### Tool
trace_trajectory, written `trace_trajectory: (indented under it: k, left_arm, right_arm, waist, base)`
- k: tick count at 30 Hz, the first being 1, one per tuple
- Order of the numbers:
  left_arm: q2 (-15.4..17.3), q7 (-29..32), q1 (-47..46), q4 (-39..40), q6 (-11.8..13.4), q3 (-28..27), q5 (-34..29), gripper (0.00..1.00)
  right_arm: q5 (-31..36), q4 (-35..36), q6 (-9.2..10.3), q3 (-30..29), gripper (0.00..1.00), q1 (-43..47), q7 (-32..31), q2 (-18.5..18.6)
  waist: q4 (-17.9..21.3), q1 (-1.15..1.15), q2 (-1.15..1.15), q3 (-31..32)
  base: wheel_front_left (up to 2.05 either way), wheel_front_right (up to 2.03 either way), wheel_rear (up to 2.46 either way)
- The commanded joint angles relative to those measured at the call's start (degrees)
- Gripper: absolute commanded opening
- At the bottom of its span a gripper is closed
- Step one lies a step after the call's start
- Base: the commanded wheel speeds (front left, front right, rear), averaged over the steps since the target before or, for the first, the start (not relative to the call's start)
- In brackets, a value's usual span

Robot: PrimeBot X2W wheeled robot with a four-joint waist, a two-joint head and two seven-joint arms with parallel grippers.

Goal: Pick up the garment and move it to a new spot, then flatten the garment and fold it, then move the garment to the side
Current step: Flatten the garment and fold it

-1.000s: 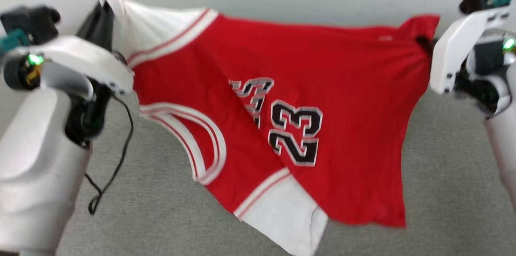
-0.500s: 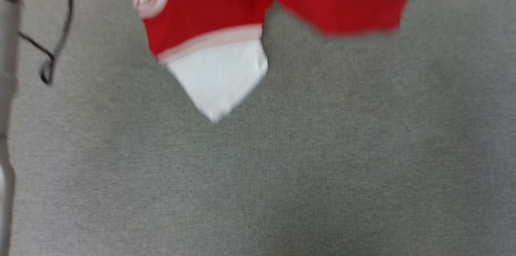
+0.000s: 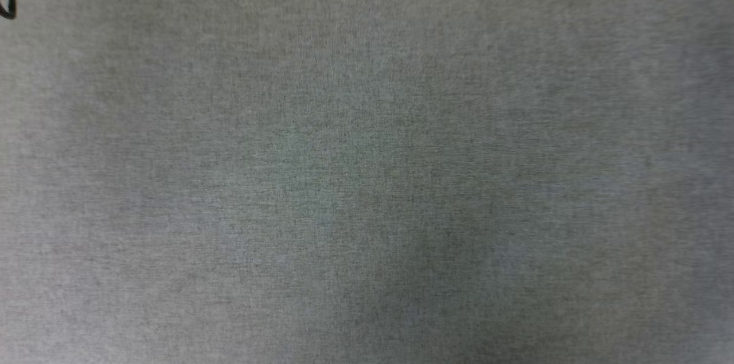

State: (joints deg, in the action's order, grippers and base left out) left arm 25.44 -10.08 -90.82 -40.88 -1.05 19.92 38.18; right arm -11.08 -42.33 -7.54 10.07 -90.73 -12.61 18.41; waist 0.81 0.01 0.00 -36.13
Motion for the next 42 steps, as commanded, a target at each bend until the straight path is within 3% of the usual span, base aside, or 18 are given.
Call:
trace_trajectory:
  k: [1, 7, 13, 19, 27, 34, 42]
  left_arm:
    - [-0.18, 0.01, 0.34, -0.72, -0.23, 0.20, 0.19, 0.00]
    - [-1.91, -0.07, 3.01, -3.62, -1.49, 0.82, 1.51, 0.00]
    - [-3.51, -1.26, 9.29, -6.82, -3.66, 1.28, 3.57, 0.00]
    - [-3.79, -2.63, 19.60, -8.08, -5.12, 1.04, 6.27, 0.00]
    - [-2.78, -3.88, 42.38, -5.35, -5.84, 0.89, 10.30, 0.00]
    - [-1.67, -3.39, 60.85, 1.20, -2.56, 0.32, 12.53, 0.00]
    - [0.96, 0.78, 79.31, 15.69, 4.85, -0.06, 14.73, 0.00]
  right_arm:
    - [-0.49, -1.50, 0.10, 0.77, 0.00, -1.35, 0.75, -0.19]
    - [-2.54, -7.53, 0.10, 3.87, 0.00, -2.10, 3.03, -1.49]
    - [-6.49, -11.83, 0.10, 8.07, 0.00, 2.90, 5.42, -1.47]
    - [-11.72, -11.49, 0.10, 11.97, 0.00, 12.35, 7.34, 0.00]
    - [-19.00, -6.37, 0.10, 15.01, 0.00, 34.78, 9.98, 1.97]
    - [-21.46, 0.03, 0.12, 14.03, 0.00, 52.32, 9.10, 4.80]
    - [-20.78, 9.75, 0.13, 7.81, 0.00, 70.60, 5.72, 4.74]
  waist:
    - [-0.64, -0.01, 0.00, -2.63]
    - [-1.15, -0.01, 0.00, -4.56]
    - [-1.74, -0.01, 0.00, -1.98]
    - [-1.64, -0.01, 0.00, 4.35]
    - [-1.36, -0.01, 0.00, 16.86]
    - [-1.85, -0.01, 0.00, 25.12]
    - [-1.91, -0.01, 0.00, 32.37]
  base:
    - [0.00, 0.00, 0.00]
    - [0.00, 0.00, 0.00]
    - [0.00, 0.00, 0.00]
    - [0.00, 0.00, 0.00]
    - [0.00, 0.00, 0.00]
    - [0.00, 0.00, 0.00]
    - [0.00, 0.00, 0.00]
